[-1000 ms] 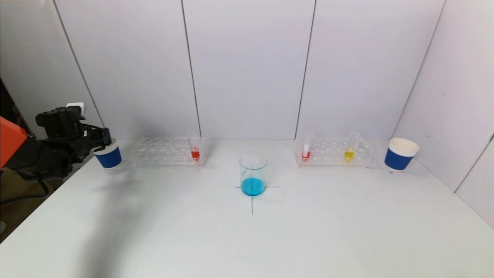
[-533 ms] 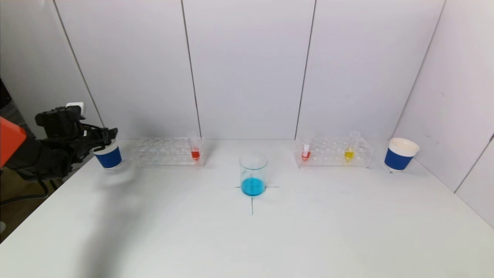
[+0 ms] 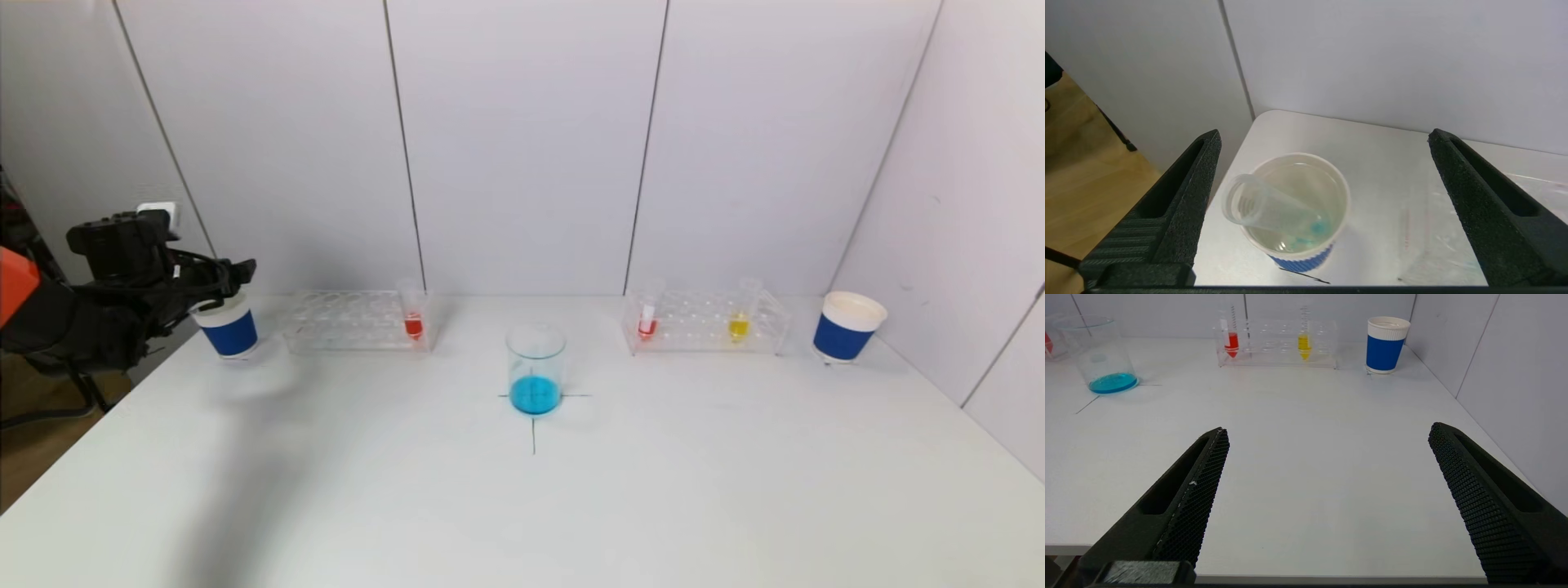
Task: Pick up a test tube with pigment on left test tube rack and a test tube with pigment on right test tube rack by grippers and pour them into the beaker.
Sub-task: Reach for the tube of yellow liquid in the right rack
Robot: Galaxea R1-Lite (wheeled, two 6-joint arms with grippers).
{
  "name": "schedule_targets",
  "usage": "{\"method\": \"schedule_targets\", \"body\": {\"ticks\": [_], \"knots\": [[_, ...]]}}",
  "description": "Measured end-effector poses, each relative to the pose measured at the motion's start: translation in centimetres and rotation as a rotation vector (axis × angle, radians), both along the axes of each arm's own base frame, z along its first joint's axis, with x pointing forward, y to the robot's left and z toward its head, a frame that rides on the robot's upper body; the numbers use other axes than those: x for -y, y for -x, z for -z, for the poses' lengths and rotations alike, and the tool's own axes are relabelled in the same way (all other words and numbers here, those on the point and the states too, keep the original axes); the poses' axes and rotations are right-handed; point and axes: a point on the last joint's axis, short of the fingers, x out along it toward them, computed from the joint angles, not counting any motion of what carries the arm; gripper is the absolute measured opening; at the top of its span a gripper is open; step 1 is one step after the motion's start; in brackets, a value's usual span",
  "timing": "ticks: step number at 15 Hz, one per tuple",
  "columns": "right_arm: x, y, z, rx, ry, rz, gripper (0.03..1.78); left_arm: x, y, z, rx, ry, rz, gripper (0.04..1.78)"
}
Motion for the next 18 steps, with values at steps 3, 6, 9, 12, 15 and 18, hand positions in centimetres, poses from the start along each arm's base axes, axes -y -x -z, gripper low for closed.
{"method": "schedule_targets", "body": {"ticks": [3, 6, 9, 12, 15, 18], "knots": [[0.0, 0.0, 0.0, 0.000, 0.000, 0.000, 1.77, 3.2, 2.2, -2.5, 0.005, 0.003, 0.065, 1.76], [0.0, 0.0, 0.0, 0.000, 0.000, 0.000, 1.77, 6.5, 6.3, -5.2, -0.006, 0.013, 0.135, 1.76], [0.0, 0.0, 0.0, 0.000, 0.000, 0.000, 1.77, 8.6, 11.8, -7.3, -0.009, 0.017, 0.186, 1.76], [0.0, 0.0, 0.0, 0.000, 0.000, 0.000, 1.77, 9.5, 18.1, -8.3, -0.015, 0.017, 0.206, 1.76], [0.0, 0.0, 0.0, 0.000, 0.000, 0.000, 1.77, 9.8, 24.5, -8.1, -0.019, 0.008, 0.207, 1.76], [0.0, 0.0, 0.0, 0.000, 0.000, 0.000, 1.77, 9.9, 30.5, -7.8, 0.002, -0.004, 0.208, 1.76]]}}
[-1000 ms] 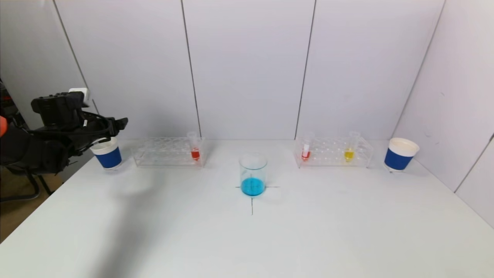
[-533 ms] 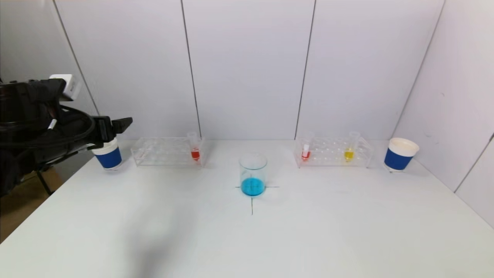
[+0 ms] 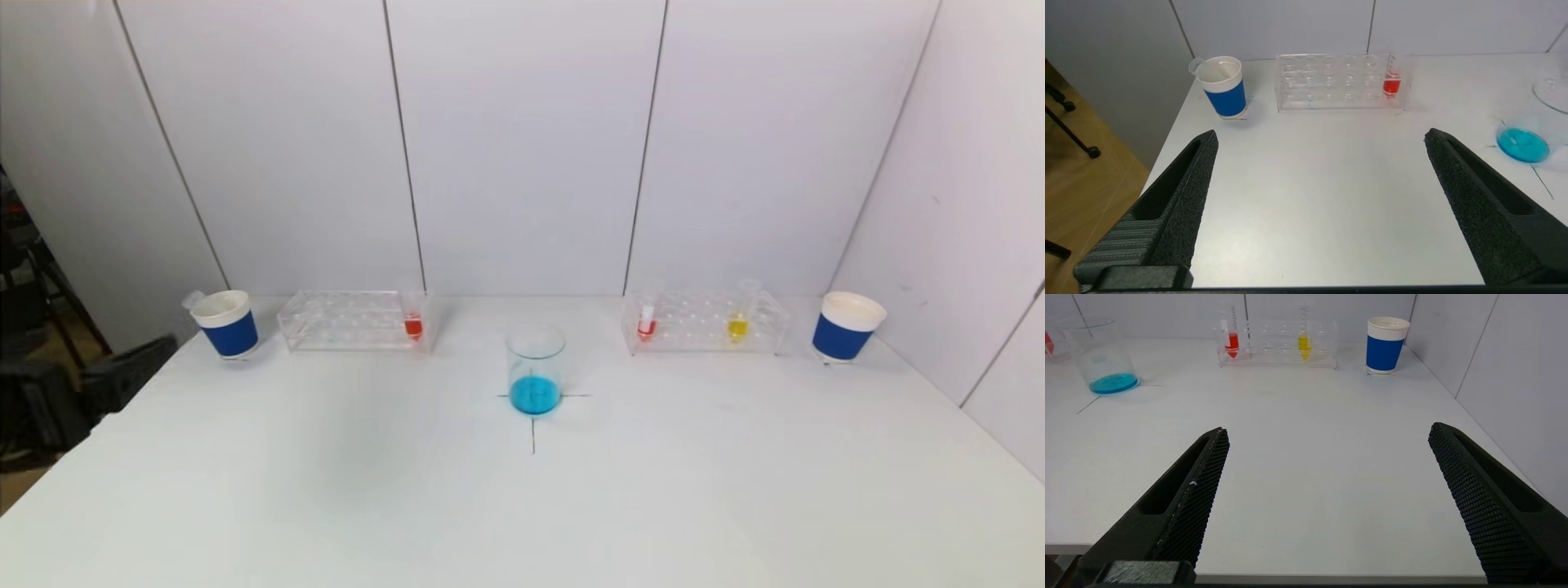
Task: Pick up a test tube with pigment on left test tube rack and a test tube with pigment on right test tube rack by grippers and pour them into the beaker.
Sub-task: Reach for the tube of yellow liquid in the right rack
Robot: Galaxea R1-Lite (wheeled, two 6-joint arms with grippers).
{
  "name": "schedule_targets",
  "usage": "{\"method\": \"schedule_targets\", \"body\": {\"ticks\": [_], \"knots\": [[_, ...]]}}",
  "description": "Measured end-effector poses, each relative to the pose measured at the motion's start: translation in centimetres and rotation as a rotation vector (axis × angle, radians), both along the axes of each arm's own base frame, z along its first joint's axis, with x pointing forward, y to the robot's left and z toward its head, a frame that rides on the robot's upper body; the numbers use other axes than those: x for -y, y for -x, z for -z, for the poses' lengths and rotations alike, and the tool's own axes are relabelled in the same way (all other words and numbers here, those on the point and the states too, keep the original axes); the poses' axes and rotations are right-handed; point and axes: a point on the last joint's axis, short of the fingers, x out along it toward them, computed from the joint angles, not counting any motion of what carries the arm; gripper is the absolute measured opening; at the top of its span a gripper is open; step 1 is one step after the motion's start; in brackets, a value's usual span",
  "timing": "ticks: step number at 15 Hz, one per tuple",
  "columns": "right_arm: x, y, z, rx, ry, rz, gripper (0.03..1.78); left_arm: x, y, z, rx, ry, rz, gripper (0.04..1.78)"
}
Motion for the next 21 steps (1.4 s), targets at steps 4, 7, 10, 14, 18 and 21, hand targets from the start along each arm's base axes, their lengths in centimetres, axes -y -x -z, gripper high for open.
{"method": "schedule_targets", "body": {"ticks": [4, 7, 10, 14, 18, 21], "knots": [[0.0, 0.0, 0.0, 0.001, 0.000, 0.000, 1.77, 0.2, 7.3, 1.8, -0.005, -0.002, 0.017, 1.76], [0.0, 0.0, 0.0, 0.000, 0.000, 0.000, 1.77, 0.3, 11.4, 4.5, -0.018, -0.007, 0.023, 1.76], [0.0, 0.0, 0.0, 0.000, 0.000, 0.000, 1.77, 0.3, 14.1, 7.8, 0.005, -0.045, 0.035, 1.76], [0.0, 0.0, 0.0, 0.001, 0.000, 0.001, 1.77, 0.3, 14.9, 11.4, 0.034, -0.080, 0.036, 1.76], [0.0, 0.0, 0.0, 0.001, 0.000, 0.000, 1.77, 0.3, 13.8, 14.0, 0.047, -0.081, 0.042, 1.76], [0.0, 0.0, 0.0, 0.000, 0.000, 0.000, 1.77, 0.2, 13.2, 14.5, 0.127, -0.083, 0.032, 1.76]]}}
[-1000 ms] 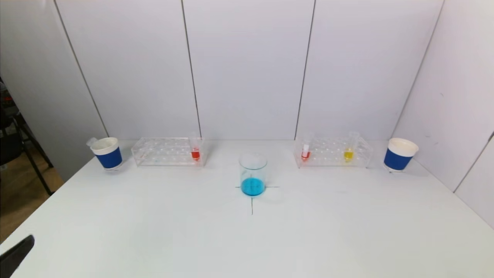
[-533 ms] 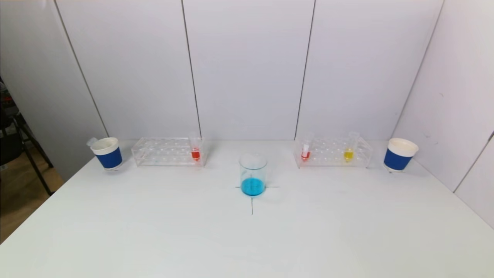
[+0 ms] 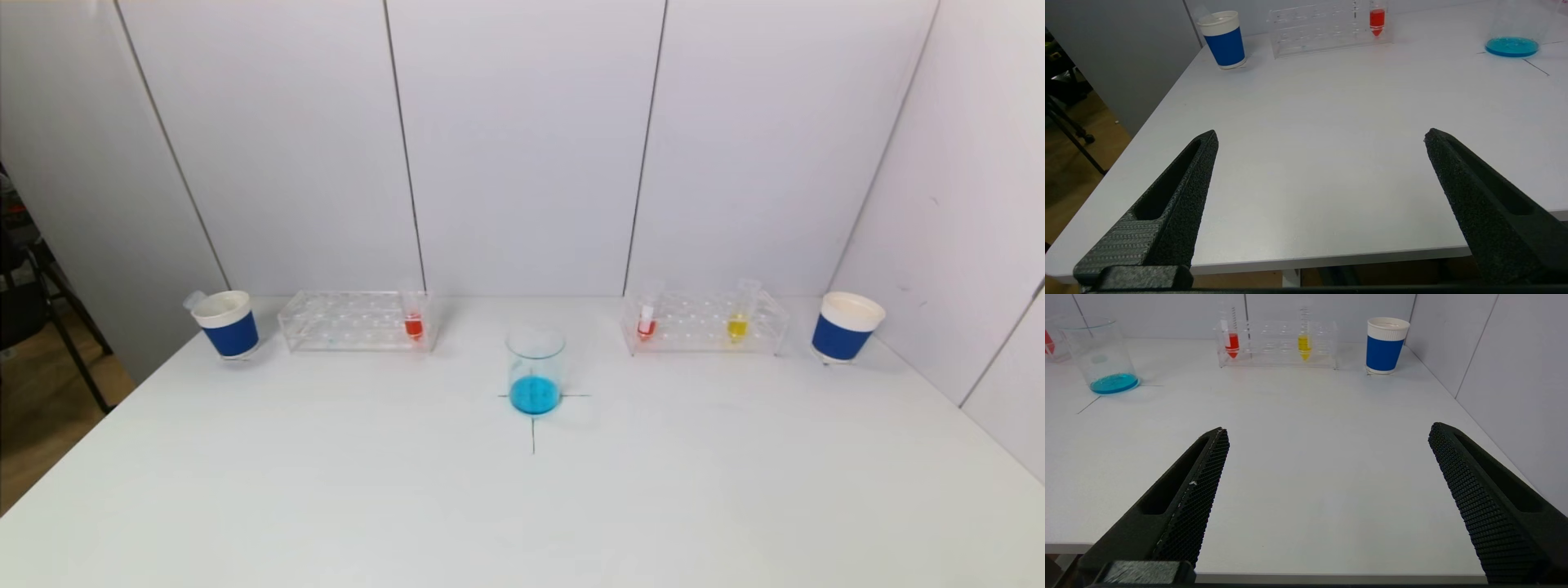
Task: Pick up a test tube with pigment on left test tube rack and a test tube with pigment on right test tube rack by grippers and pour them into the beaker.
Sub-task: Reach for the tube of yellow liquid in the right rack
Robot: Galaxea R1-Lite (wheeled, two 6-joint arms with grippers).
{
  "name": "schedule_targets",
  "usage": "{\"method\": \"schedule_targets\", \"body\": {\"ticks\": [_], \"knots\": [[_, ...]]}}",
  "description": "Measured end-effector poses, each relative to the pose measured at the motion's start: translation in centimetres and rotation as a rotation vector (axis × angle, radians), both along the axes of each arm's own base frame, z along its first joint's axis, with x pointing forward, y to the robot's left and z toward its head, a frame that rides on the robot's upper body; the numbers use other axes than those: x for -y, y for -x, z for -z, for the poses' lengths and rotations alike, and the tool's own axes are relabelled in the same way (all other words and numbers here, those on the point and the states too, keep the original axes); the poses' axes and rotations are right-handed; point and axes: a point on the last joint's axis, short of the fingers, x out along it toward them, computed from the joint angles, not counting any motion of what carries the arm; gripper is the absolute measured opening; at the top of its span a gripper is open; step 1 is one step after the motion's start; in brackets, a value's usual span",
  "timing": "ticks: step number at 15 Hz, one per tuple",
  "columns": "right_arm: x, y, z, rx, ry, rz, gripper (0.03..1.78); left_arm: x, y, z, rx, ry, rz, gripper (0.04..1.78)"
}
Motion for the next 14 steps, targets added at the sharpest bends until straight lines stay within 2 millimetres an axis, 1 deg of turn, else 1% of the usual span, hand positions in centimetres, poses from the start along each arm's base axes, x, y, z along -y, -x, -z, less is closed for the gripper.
{"method": "schedule_targets", "body": {"ticks": [14], "knots": [[0.00, 0.00, 0.00, 0.000, 0.000, 0.001, 1.77, 0.01, -0.08, 0.22, -0.002, 0.007, 0.003, 1.76]]}}
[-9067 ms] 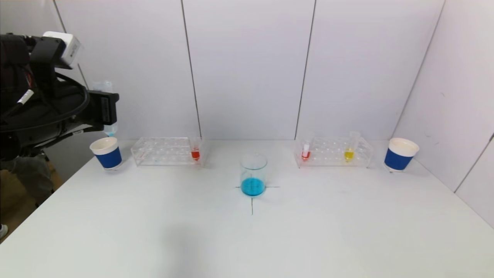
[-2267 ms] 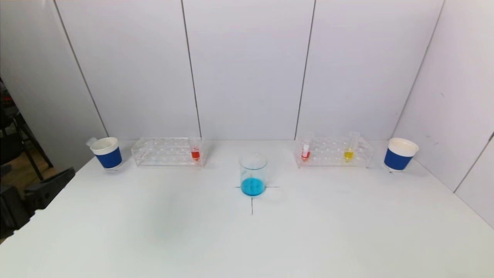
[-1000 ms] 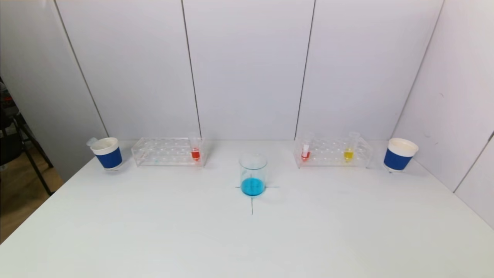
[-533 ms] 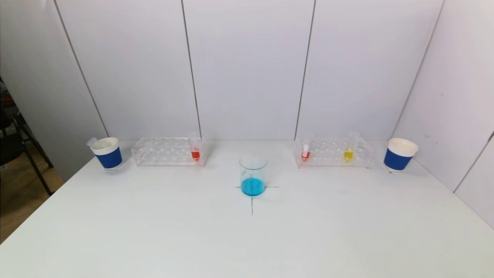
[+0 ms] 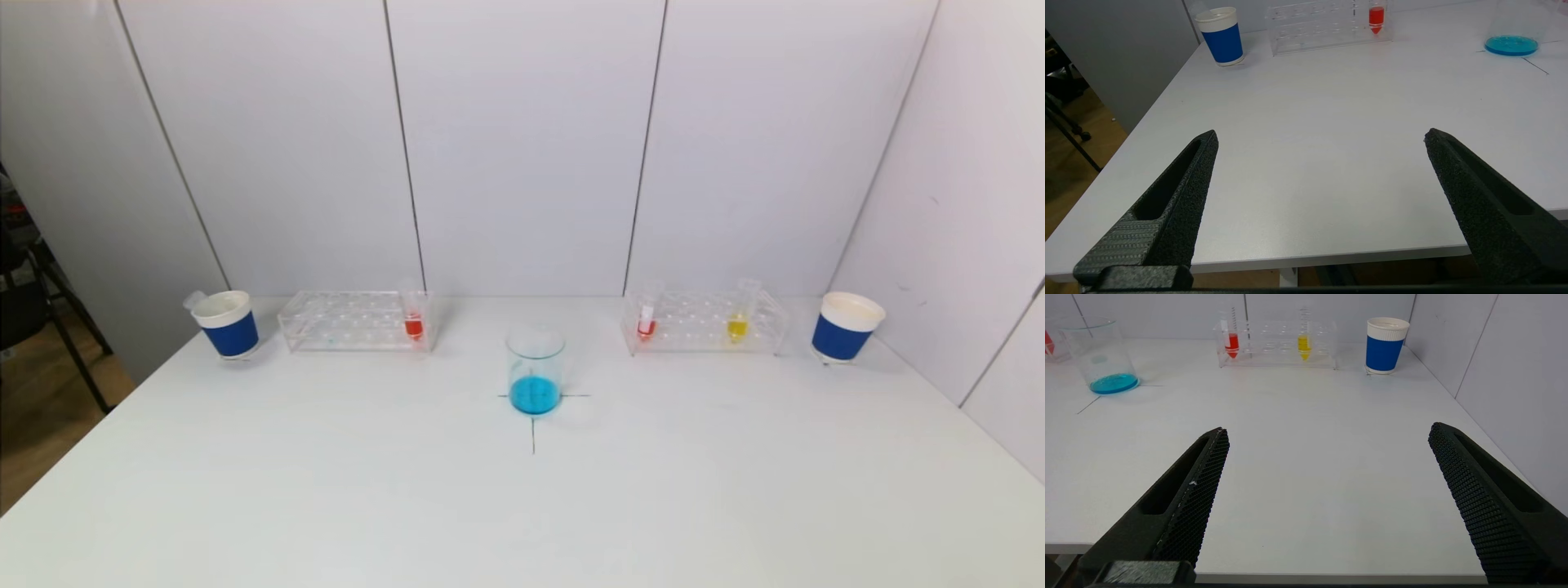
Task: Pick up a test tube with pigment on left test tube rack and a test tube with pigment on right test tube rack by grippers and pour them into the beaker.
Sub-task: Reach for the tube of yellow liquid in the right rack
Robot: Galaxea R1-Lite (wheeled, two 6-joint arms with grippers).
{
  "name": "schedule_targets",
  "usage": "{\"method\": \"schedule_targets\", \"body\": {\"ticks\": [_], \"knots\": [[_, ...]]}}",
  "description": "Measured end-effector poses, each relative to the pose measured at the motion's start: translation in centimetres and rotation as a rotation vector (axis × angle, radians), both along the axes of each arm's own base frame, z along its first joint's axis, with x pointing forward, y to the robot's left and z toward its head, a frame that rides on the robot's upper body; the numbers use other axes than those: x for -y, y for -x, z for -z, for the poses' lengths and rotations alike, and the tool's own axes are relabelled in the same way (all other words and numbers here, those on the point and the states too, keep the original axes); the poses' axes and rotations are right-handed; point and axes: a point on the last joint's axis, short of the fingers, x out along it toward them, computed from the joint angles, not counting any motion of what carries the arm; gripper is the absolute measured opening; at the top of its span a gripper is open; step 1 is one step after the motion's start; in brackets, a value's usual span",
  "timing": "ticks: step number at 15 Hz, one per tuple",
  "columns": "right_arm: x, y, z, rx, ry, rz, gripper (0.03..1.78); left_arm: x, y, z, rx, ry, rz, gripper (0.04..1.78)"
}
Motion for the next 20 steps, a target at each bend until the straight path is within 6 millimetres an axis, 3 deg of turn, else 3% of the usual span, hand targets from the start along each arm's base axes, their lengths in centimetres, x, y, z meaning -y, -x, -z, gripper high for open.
{"method": "schedule_targets", "body": {"ticks": [20], "knots": [[0.00, 0.00, -0.01, 0.001, -0.019, 0.001, 1.77, 0.00, 0.00, 0.00, 0.000, 0.000, 0.000, 1.76]]}}
